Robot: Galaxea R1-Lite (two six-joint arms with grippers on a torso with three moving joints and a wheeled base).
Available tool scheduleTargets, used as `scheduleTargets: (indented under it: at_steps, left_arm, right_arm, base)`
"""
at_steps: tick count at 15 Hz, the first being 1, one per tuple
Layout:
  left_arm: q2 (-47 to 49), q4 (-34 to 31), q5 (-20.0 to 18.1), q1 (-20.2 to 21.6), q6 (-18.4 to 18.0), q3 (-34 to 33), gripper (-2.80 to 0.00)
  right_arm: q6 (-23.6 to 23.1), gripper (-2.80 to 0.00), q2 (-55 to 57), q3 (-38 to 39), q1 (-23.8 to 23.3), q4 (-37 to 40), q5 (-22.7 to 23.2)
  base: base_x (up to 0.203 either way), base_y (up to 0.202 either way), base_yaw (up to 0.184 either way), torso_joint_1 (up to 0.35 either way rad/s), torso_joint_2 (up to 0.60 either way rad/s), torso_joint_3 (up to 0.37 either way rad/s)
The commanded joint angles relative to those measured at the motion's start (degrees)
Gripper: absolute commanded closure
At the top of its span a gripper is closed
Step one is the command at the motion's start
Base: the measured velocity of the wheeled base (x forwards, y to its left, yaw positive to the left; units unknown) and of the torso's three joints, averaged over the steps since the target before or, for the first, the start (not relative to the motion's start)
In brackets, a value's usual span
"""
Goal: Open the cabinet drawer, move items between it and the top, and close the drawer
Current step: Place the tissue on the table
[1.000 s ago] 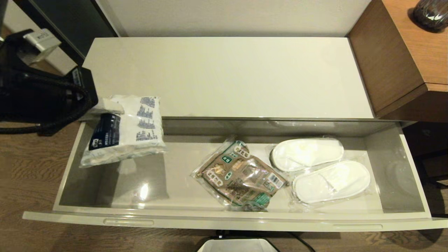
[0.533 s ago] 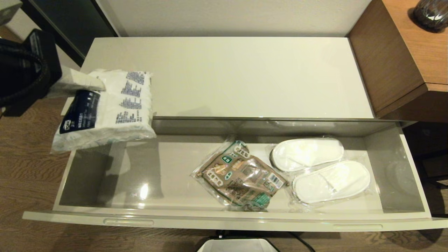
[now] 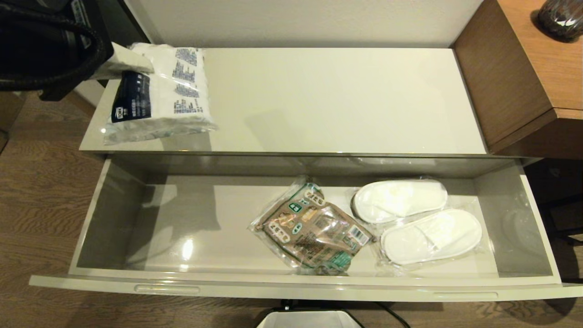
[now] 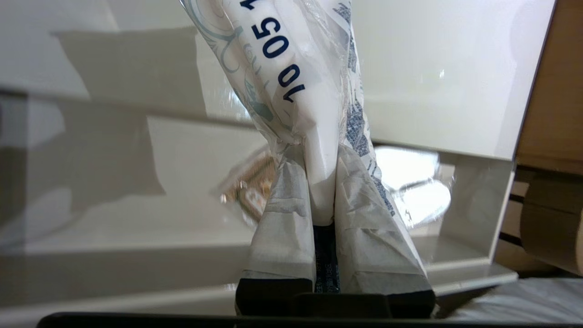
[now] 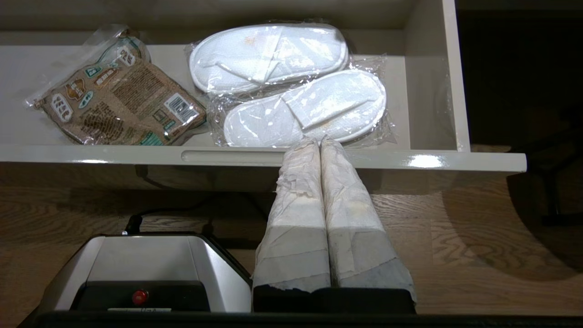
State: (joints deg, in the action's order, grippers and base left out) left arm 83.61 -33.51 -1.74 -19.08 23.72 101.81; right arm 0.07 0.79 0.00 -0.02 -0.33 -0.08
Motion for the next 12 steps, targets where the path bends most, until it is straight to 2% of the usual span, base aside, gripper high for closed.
scheduleTargets:
  at_steps: [1,4,8,9,10,11,12]
  left_arm:
    - [8.6,1.3,0.8,0.6,-2.2,5.6,0.0]
    - [20.8,11.6,4.0,1.2,-7.7,8.2,0.0]
    - [31.9,23.6,11.4,1.3,-9.7,8.8,0.0]
    - [33.5,25.4,14.2,1.4,-10.1,8.9,0.0]
    - [33.9,25.9,15.3,1.5,-10.3,8.9,0.0]
    - [33.9,26.0,15.3,1.5,-10.2,8.9,-2.8]
    - [33.6,26.2,14.8,1.7,-10.2,8.9,-2.8]
  right_arm:
    - [0.0,0.0,0.0,0.1,0.0,0.0,0.0]
    - [0.0,0.0,0.0,0.1,0.0,0.0,0.0]
    - [0.0,0.0,0.0,0.1,0.0,0.0,0.0]
    - [0.0,0.0,0.0,0.1,0.0,0.0,0.0]
    - [0.0,0.0,0.0,0.1,0.0,0.0,0.0]
    - [0.0,0.0,0.0,0.1,0.0,0.0,0.0]
    - [0.0,0.0,0.0,0.1,0.0,0.0,0.0]
  base:
    - [0.0,0.0,0.0,0.0,0.0,0.0]
    - [0.0,0.0,0.0,0.0,0.0,0.0]
    - [0.0,0.0,0.0,0.0,0.0,0.0]
    - [0.0,0.0,0.0,0.0,0.0,0.0]
    - [0.0,0.0,0.0,0.0,0.0,0.0]
    - [0.0,0.0,0.0,0.0,0.0,0.0]
    - [0.0,0.0,0.0,0.0,0.0,0.0]
